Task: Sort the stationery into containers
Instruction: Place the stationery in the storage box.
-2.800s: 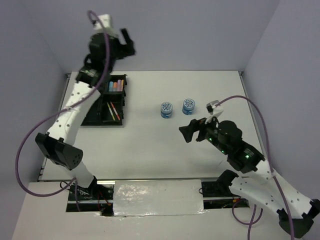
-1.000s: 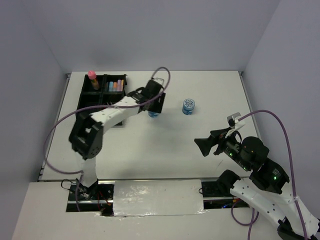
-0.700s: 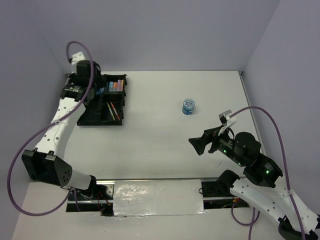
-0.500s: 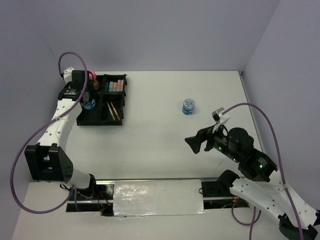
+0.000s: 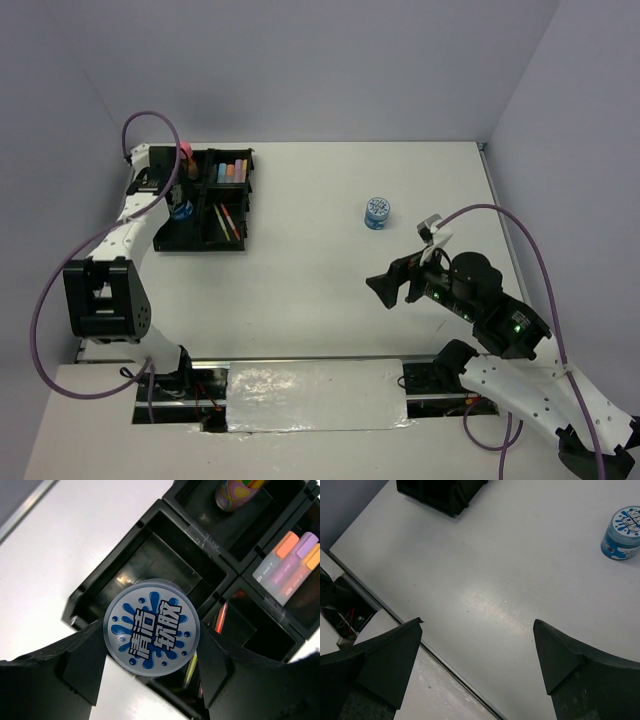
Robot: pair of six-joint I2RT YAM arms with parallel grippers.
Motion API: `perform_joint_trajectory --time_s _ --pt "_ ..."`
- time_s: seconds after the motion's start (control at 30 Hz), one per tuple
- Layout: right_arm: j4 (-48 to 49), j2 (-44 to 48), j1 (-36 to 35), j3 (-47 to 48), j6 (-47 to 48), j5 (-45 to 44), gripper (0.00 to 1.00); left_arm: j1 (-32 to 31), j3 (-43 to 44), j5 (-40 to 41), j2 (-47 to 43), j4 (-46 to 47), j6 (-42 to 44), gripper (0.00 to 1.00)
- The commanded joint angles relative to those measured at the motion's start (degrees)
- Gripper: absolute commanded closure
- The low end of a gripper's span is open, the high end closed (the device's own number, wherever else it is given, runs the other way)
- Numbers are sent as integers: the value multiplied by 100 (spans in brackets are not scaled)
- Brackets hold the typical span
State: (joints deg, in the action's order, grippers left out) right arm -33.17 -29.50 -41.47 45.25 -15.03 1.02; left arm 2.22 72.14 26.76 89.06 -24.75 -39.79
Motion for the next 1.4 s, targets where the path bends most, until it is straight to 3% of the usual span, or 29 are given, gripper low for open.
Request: perform_joint_trajectory --time_s 0.0,0.17,0.53,0.7,0.97,1.07,1.27,1.37 --pt "267 -126 -19 80 131 39 0 33 353 119 384 612 -152 100" --pt "249 -223 -19 150 184 13 0 33 977 522 946 146 -292 100" --pt "293 -469 -19 238 272 92 0 42 609 620 1096 998 -222 89" --pt "293 -531 -27 238 281 127 0 42 459 672 1219 1253 -257 78" --pt "372 -610 -19 203 255 179 0 42 248 681 1377 1543 -266 73" --pt "372 -645 -19 185 272 188 0 42 134 637 1395 1657 -257 67" --pt "399 -619 -27 159 272 188 0 42 -165 795 1272 1895 -301 37" --pt "399 -592 -19 142 272 197 0 42 -165 857 1290 1930 -301 31"
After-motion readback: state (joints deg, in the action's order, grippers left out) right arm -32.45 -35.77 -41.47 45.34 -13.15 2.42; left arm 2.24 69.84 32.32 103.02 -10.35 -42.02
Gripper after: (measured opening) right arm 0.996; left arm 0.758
